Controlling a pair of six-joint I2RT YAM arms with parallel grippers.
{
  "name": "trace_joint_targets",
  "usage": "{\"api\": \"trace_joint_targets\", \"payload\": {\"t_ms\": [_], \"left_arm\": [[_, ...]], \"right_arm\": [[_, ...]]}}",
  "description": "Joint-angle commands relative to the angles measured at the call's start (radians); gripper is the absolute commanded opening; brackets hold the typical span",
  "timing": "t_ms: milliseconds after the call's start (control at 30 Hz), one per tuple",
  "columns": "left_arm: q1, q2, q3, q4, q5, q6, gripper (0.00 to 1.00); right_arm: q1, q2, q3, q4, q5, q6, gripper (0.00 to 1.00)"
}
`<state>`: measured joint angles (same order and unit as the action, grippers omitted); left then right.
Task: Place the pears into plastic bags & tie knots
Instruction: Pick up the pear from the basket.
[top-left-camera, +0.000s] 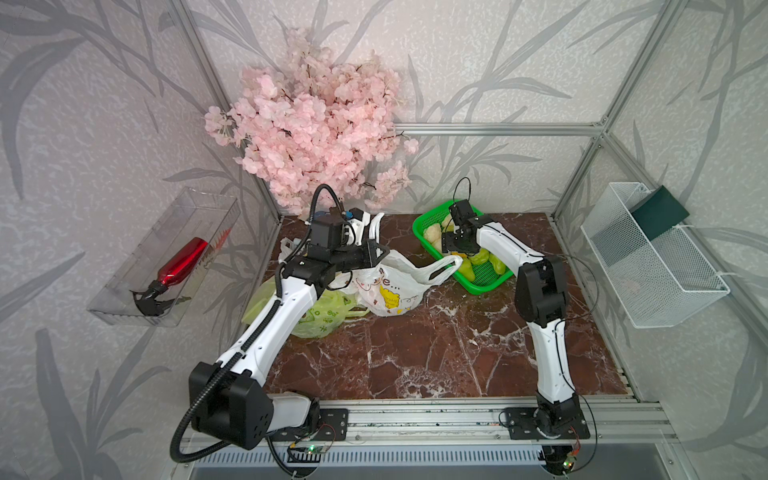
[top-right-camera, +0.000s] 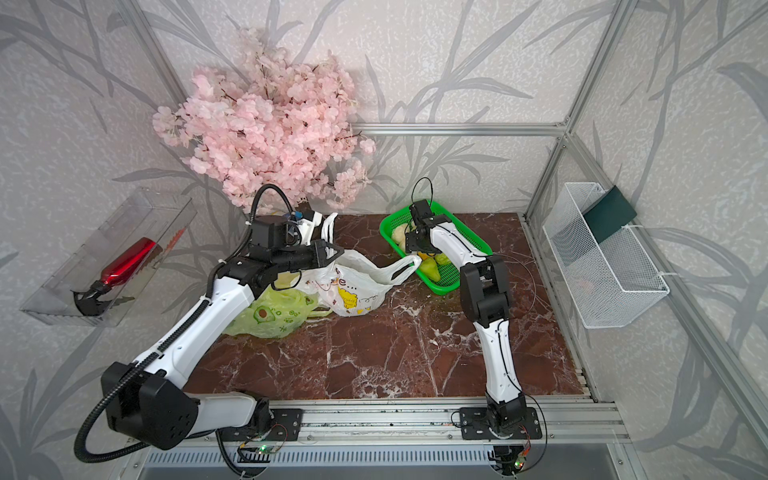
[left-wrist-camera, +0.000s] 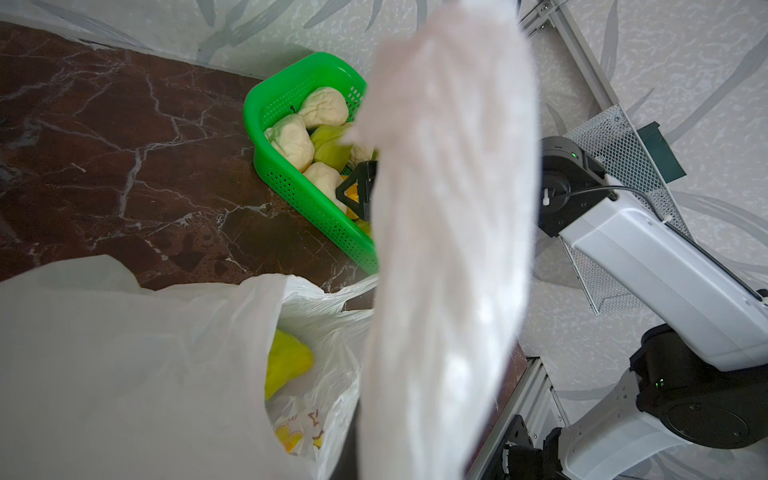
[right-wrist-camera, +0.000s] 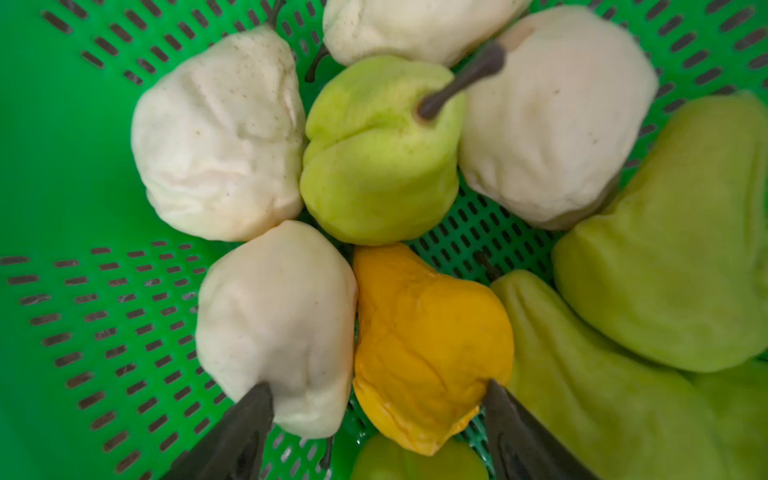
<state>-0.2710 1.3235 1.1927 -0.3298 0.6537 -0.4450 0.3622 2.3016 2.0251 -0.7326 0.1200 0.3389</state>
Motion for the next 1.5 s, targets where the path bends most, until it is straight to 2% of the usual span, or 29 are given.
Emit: {"api": "trace_joint_targets", "payload": {"t_ms": [0, 67, 167, 367, 500, 633, 800, 933, 1000, 1100, 1233, 1367, 1467], "left_arm": [[-0.003, -0.018, 0.001, 0.005, 0.022, 0.024, 0.00], [-0.002, -0.019, 0.002, 0.005, 0.025, 0.023, 0.00], [-0.002, -0.027, 0.003, -0.004, 0.027, 0.034, 0.00], [-0.002, -0.039, -0.001, -0.024, 0.023, 0.056, 0.00], [-0.002, -0.035, -0.010, -0.006, 0.026, 0.051, 0.00], [-0.005, -0.021, -0.010, 0.005, 0.033, 0.047, 0.00], [-0.010, -0.020, -0.006, 0.001, 0.032, 0.051, 0.00], [-0.010, -0.027, -0.002, -0.012, 0.030, 0.060, 0.00], [-0.010, -0.030, -0.004, -0.016, 0.031, 0.065, 0.00], [-0.011, -0.026, -0.001, -0.018, 0.033, 0.065, 0.00], [-0.011, -0.030, 0.001, -0.024, 0.033, 0.073, 0.00], [-0.011, -0.019, 0.006, -0.028, 0.034, 0.084, 0.00], [-0.011, -0.010, 0.029, -0.065, 0.038, 0.114, 0.00]], "right_arm": [[0.001, 0.091, 0.027, -0.104, 0.074, -0.008, 0.80], [0.002, 0.115, 0.063, -0.126, 0.072, -0.015, 0.76], [0.001, 0.080, 0.075, -0.161, 0.067, -0.020, 0.76], [-0.028, -0.157, -0.123, -0.056, 0.082, -0.031, 0.79], [-0.065, -0.232, -0.271, 0.037, 0.097, -0.036, 0.80], [-0.091, -0.180, -0.252, 0.030, 0.089, -0.035, 0.80], [-0.103, -0.056, -0.152, 0.027, 0.090, -0.050, 0.80], [-0.120, 0.060, -0.044, -0.094, 0.087, -0.039, 0.80], [-0.120, 0.059, -0.078, -0.069, 0.087, -0.038, 0.76], [-0.115, -0.016, -0.157, -0.011, 0.096, -0.037, 0.65], [-0.092, -0.202, -0.276, 0.066, 0.071, -0.056, 0.51], [-0.035, -0.374, -0.372, 0.111, 0.003, -0.093, 0.47], [0.039, -0.476, -0.418, 0.094, 0.015, -0.115, 0.46]]}}
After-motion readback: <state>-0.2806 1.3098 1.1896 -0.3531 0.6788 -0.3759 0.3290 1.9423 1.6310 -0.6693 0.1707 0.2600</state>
